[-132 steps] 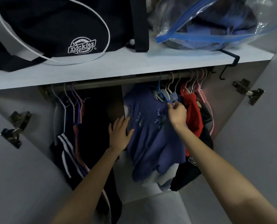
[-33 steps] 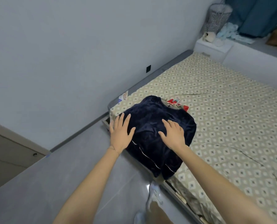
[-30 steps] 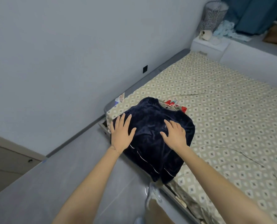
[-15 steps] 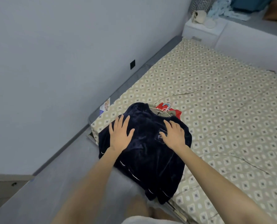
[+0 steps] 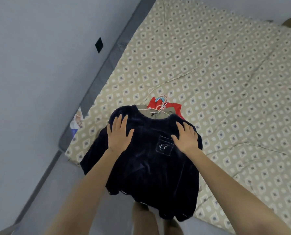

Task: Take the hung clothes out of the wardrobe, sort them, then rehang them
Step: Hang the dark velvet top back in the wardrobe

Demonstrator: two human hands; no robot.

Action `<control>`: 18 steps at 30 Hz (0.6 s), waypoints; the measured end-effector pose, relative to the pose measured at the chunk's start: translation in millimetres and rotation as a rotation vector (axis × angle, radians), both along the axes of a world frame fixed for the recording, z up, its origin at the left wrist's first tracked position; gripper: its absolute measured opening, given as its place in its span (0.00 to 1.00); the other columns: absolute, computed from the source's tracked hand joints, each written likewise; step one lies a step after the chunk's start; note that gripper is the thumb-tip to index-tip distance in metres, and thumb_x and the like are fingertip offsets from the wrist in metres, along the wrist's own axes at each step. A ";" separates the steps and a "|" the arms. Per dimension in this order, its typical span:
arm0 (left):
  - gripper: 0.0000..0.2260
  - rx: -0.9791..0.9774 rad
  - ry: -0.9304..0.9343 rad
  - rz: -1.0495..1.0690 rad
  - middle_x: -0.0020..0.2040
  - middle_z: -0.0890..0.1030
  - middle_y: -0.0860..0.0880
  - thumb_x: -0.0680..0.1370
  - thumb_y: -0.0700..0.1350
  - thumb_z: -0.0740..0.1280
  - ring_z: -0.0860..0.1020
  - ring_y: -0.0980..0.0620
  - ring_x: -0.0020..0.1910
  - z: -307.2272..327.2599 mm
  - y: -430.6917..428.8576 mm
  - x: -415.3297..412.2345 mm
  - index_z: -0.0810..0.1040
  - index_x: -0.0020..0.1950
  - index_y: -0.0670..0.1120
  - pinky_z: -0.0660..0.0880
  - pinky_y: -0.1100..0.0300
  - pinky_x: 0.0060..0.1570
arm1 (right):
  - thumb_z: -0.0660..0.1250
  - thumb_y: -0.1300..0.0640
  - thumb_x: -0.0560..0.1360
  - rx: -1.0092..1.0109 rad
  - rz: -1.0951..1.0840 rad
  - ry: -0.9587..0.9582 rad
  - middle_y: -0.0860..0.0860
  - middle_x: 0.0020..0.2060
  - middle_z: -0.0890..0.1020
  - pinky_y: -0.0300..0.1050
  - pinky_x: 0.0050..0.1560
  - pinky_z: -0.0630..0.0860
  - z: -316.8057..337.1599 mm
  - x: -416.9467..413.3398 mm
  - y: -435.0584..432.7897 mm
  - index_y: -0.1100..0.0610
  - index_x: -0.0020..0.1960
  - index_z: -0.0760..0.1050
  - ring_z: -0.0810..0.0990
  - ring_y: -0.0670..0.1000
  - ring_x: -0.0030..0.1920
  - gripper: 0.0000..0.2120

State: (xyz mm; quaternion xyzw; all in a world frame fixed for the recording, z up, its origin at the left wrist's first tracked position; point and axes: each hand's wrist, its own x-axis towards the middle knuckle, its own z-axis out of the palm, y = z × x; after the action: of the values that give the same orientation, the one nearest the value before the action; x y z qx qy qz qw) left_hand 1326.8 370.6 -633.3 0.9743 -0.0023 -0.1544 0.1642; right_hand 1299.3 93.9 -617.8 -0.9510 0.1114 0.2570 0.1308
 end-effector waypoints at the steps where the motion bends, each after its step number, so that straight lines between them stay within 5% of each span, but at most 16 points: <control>1: 0.29 0.006 0.024 -0.014 0.82 0.51 0.49 0.83 0.58 0.56 0.47 0.49 0.80 -14.2 0.7 11.6 0.51 0.81 0.51 0.43 0.43 0.77 | 0.58 0.44 0.81 -0.001 -0.024 0.018 0.56 0.78 0.54 0.60 0.76 0.53 -12.1 7.5 -2.3 0.51 0.80 0.51 0.52 0.58 0.78 0.32; 10: 0.29 0.052 0.042 -0.158 0.81 0.55 0.44 0.83 0.56 0.57 0.50 0.45 0.80 -129.2 -3.2 107.3 0.51 0.81 0.48 0.45 0.41 0.76 | 0.59 0.42 0.80 -0.009 -0.081 0.025 0.56 0.79 0.52 0.59 0.77 0.48 -118.8 64.8 -30.8 0.49 0.80 0.49 0.48 0.58 0.78 0.34; 14: 0.29 0.042 0.079 -0.167 0.81 0.55 0.43 0.83 0.56 0.56 0.51 0.44 0.80 -168.2 -7.2 132.2 0.50 0.81 0.48 0.44 0.41 0.76 | 0.59 0.39 0.79 0.005 -0.075 0.041 0.56 0.78 0.57 0.60 0.76 0.51 -150.9 80.3 -43.0 0.50 0.80 0.49 0.55 0.59 0.77 0.36; 18: 0.28 0.077 -0.005 -0.189 0.70 0.71 0.38 0.83 0.54 0.59 0.68 0.37 0.70 -187.9 -7.4 134.8 0.58 0.79 0.44 0.53 0.39 0.74 | 0.59 0.38 0.78 0.016 -0.101 0.025 0.56 0.74 0.65 0.58 0.71 0.59 -164.9 78.2 -40.9 0.52 0.79 0.51 0.65 0.60 0.72 0.36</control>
State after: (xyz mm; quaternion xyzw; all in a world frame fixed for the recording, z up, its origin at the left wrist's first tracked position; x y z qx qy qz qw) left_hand 1461.6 363.2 -821.2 0.9757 -0.0885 -0.1668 0.1113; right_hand 1377.5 53.1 -782.6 -0.9399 0.1587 0.2626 0.1496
